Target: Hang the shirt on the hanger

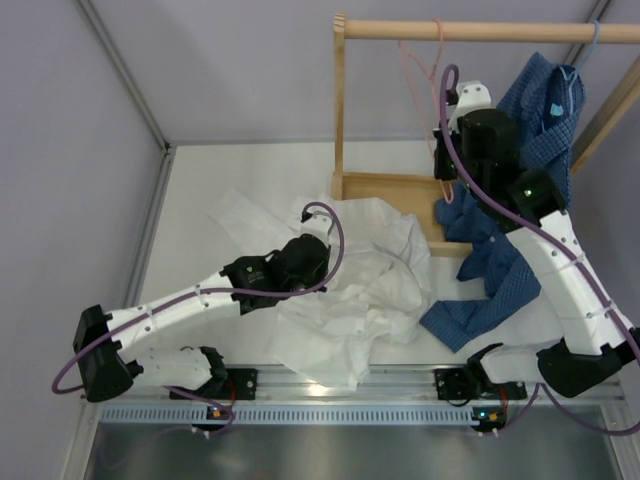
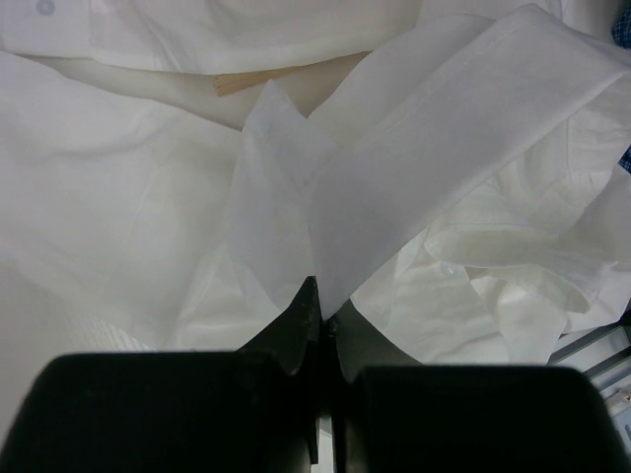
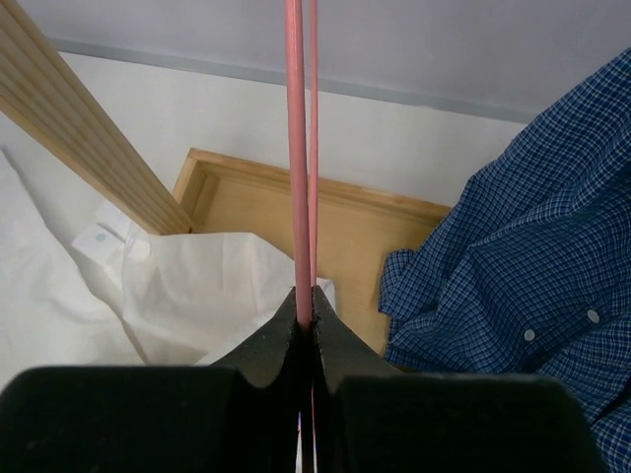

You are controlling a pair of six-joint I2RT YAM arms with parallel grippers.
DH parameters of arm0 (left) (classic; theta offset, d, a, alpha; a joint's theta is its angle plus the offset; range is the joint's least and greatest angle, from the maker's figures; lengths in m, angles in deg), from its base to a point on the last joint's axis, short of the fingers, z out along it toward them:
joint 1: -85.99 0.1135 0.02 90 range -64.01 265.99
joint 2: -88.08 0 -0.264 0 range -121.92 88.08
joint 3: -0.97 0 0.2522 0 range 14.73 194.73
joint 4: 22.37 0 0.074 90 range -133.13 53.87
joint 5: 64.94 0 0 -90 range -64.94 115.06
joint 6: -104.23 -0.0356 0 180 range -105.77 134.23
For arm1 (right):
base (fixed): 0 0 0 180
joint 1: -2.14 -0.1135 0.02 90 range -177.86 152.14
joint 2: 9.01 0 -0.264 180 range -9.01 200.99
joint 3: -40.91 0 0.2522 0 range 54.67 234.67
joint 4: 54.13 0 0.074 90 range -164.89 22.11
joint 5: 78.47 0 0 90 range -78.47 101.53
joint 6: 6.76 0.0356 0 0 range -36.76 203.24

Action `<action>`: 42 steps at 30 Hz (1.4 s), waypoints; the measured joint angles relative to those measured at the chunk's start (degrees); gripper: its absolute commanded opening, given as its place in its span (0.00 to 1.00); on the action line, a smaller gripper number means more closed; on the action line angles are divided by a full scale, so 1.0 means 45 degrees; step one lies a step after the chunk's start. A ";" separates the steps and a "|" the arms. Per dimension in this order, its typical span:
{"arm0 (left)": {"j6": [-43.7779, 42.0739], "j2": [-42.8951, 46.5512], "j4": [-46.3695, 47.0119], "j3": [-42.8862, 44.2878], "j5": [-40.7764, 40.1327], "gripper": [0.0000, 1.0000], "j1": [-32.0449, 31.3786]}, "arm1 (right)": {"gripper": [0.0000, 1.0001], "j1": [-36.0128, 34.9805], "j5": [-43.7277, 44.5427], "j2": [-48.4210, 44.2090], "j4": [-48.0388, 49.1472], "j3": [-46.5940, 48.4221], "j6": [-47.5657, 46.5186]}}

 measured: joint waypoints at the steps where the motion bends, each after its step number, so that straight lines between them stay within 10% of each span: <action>1: 0.0005 0.0000 0.0000 0.0000 0.0000 0.00 0.0000 | 0.00 0.0000 -0.0005 -0.0073 0.0019 -0.0044 0.0000; 26: 0.0321 0.0389 -0.0005 -0.0015 -0.0389 0.00 0.0136 | 0.00 0.0359 -0.1438 -0.1627 0.1088 0.0219 -0.0078; 42: 0.0588 -0.1734 -0.0107 0.2055 0.1404 0.00 0.3657 | 0.00 0.0418 -0.9666 -0.9097 0.0335 -0.8272 0.0374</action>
